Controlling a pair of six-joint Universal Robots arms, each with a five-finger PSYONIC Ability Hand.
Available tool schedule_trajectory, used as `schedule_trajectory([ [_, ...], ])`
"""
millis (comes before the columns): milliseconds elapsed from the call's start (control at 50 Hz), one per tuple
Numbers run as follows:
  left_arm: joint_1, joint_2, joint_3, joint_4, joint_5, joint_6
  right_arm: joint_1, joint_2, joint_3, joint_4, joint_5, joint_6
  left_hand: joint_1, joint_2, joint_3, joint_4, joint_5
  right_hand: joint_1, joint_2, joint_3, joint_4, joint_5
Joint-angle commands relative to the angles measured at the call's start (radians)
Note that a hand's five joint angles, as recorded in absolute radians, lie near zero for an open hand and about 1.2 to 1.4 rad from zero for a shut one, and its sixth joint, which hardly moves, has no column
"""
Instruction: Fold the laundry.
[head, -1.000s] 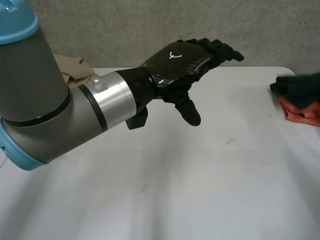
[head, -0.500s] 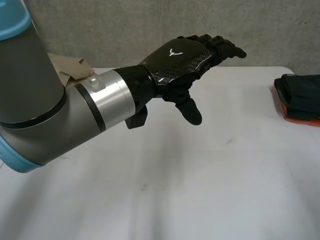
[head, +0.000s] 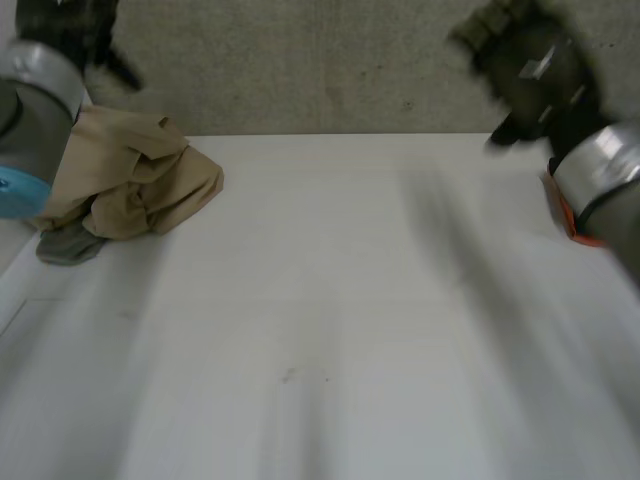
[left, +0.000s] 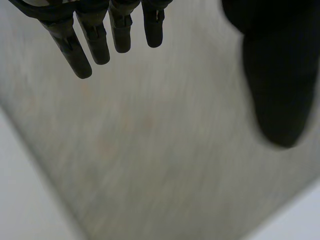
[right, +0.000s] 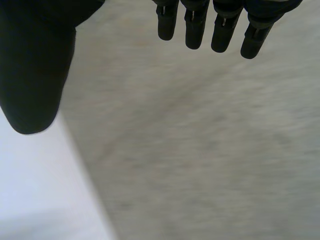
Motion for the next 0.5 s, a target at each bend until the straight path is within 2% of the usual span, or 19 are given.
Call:
schedule_trajectory([
  [20, 0.134, -0.370, 0.129, 0.116, 0.018, 0.303, 0.063, 0.004, 0.228, -0.007, 0.009, -0.009, -0.016, -0.025, -0.036, -0.028, -0.048, -0.054, -0.039, -0.034, -0.037, -0.049],
  [100, 0.174, -0.543, 0.223, 0.225, 0.024, 0.359, 0.061, 0.007, 0.270, -0.007, 0.010, -0.010, -0.012, -0.021, -0.033, -0.025, -0.044, -0.054, -0.039, -0.034, -0.037, -0.049],
  [140, 0.180, -0.620, 0.283, 0.267, 0.033, 0.369, 0.058, 0.008, 0.281, -0.008, 0.010, -0.009, 0.128, 0.119, 0.107, 0.115, 0.096, -0.054, -0.039, -0.034, -0.037, -0.049],
  [180, 0.179, -0.646, 0.312, 0.282, 0.041, 0.369, 0.049, 0.008, 0.291, -0.008, 0.013, -0.012, 0.499, 0.491, 0.479, 0.487, 0.468, -0.054, -0.039, -0.034, -0.037, -0.049],
  [200, 0.171, -0.649, 0.318, 0.285, 0.042, 0.368, 0.048, 0.007, 0.295, -0.007, 0.013, -0.012, 1.089, 1.080, 1.068, 1.076, 1.057, -0.054, -0.039, -0.034, -0.037, -0.049],
  [220, 0.168, -0.648, 0.310, 0.291, 0.041, 0.365, 0.046, 0.007, 0.295, -0.007, 0.013, -0.012, 1.204, 1.196, 1.184, 1.192, 1.173, -0.054, -0.039, -0.034, -0.037, -0.049],
  [260, 0.162, -0.628, 0.289, 0.291, 0.031, 0.353, 0.043, 0.007, 0.298, -0.005, 0.016, -0.013, 1.206, 1.197, 1.185, 1.193, 1.174, -0.054, -0.039, -0.034, -0.037, -0.049],
  [320, 0.122, -0.487, 0.199, 0.290, 0.024, 0.305, 0.038, -0.004, 0.298, -0.004, 0.017, -0.013, 1.206, 1.197, 1.185, 1.193, 1.174, -0.054, -0.039, -0.034, -0.037, -0.049],
  [340, 0.087, -0.394, 0.122, 0.299, 0.030, 0.265, 0.038, -0.007, 0.296, -0.002, 0.018, -0.013, 1.206, 1.197, 1.185, 1.193, 1.174, -0.054, -0.039, -0.034, -0.037, -0.049],
  [480, -0.042, -0.076, -0.128, 0.316, 0.033, 0.101, 0.037, -0.039, 0.295, 0.002, 0.024, -0.007, 1.206, 1.197, 1.185, 1.193, 1.174, -0.054, -0.039, -0.034, -0.037, -0.049],
  [500, -0.092, 0.000, -0.189, 0.314, 0.034, 0.051, 0.035, -0.042, 0.295, 0.002, 0.029, -0.004, 1.206, 1.197, 1.185, 1.193, 1.174, -0.054, -0.039, -0.034, -0.037, -0.049],
])
